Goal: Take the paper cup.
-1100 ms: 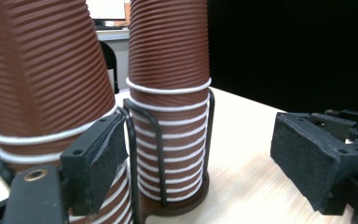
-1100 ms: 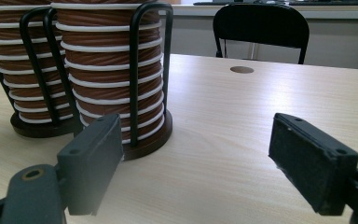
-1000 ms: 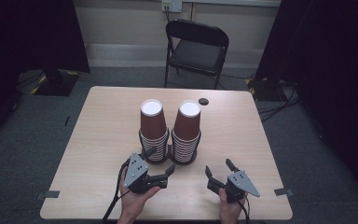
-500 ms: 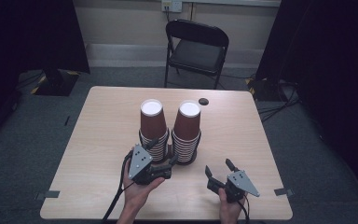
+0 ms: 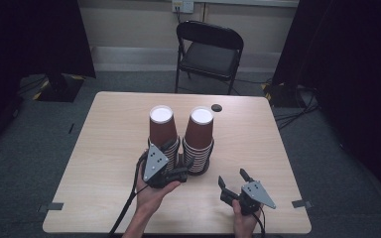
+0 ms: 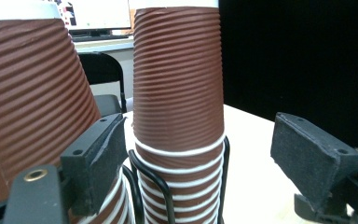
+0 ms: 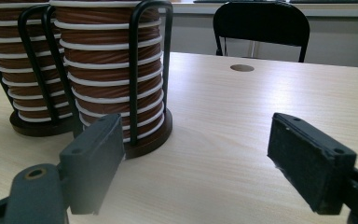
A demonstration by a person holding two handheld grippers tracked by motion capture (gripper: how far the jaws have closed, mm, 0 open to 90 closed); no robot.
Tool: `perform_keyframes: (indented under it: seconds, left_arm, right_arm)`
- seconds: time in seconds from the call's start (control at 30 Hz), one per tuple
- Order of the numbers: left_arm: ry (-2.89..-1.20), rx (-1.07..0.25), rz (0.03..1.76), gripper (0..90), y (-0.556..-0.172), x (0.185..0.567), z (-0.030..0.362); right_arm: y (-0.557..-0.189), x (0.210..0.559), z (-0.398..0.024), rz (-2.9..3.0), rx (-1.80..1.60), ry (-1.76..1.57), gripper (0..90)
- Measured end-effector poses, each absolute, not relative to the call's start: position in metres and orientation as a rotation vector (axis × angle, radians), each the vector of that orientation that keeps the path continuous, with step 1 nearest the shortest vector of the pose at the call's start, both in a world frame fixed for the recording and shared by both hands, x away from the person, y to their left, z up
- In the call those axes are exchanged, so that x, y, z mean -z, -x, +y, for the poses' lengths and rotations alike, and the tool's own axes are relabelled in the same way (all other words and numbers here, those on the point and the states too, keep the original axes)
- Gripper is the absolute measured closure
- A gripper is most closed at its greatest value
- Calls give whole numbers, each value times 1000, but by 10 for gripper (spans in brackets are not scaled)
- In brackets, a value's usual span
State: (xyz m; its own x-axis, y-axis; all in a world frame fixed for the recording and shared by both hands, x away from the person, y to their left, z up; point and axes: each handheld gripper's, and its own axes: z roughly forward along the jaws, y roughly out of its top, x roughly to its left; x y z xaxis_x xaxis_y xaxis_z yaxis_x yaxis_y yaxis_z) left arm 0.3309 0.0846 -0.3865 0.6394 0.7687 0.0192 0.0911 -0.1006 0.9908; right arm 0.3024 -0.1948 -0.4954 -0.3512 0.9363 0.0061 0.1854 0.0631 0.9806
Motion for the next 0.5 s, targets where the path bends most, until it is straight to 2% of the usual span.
perform_keyframes:
  seconds: [0.5]
  left_arm:
    - [-1586, -642, 737, 187, -344, 374, 76]
  right_arm:
    - [-302, 495, -195, 1636, -1346, -1140, 178]
